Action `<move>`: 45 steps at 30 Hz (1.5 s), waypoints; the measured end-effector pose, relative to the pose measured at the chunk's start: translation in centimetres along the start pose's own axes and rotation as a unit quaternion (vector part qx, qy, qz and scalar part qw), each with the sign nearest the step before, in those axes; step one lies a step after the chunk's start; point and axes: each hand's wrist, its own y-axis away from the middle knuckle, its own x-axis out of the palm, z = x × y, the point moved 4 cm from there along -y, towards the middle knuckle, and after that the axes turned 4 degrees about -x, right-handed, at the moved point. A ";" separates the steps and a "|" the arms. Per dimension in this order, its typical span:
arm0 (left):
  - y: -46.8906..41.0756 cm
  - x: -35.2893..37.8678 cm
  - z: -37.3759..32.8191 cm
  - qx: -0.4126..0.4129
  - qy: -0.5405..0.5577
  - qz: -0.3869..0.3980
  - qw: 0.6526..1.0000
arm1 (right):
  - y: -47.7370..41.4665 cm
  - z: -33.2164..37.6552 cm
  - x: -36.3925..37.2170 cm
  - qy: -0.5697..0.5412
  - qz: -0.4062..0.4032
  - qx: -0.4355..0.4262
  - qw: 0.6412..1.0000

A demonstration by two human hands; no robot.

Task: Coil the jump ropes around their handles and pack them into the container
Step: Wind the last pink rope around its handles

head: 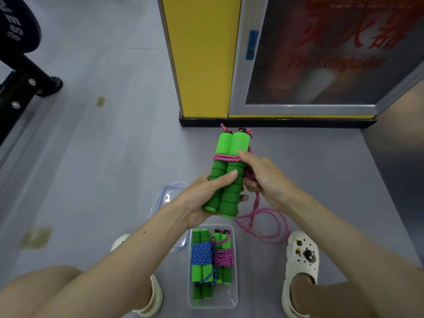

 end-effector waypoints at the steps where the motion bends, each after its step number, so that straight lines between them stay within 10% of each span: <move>1: 0.1 0.1 -0.1 -0.001 -0.008 0.013 1.000 | -0.1 0.0 -0.1 -0.002 0.003 0.002 1.000; 12: 0.5 0.2 -1.0 0.076 -0.024 0.015 0.997 | 0.2 -0.1 -0.3 -0.106 0.072 0.003 0.992; 25: 0.4 -1.6 -1.9 0.117 -0.159 -0.131 0.972 | 0.4 0.4 -1.9 0.091 0.040 0.028 0.995; 38: 1.6 -1.0 -2.2 0.218 -0.636 -0.381 0.635 | 0.5 0.1 -0.2 0.147 0.046 0.004 0.988; 45: 1.6 -0.1 -1.6 0.196 -0.706 -0.396 0.553 | 0.7 0.1 0.8 0.173 0.089 0.005 0.981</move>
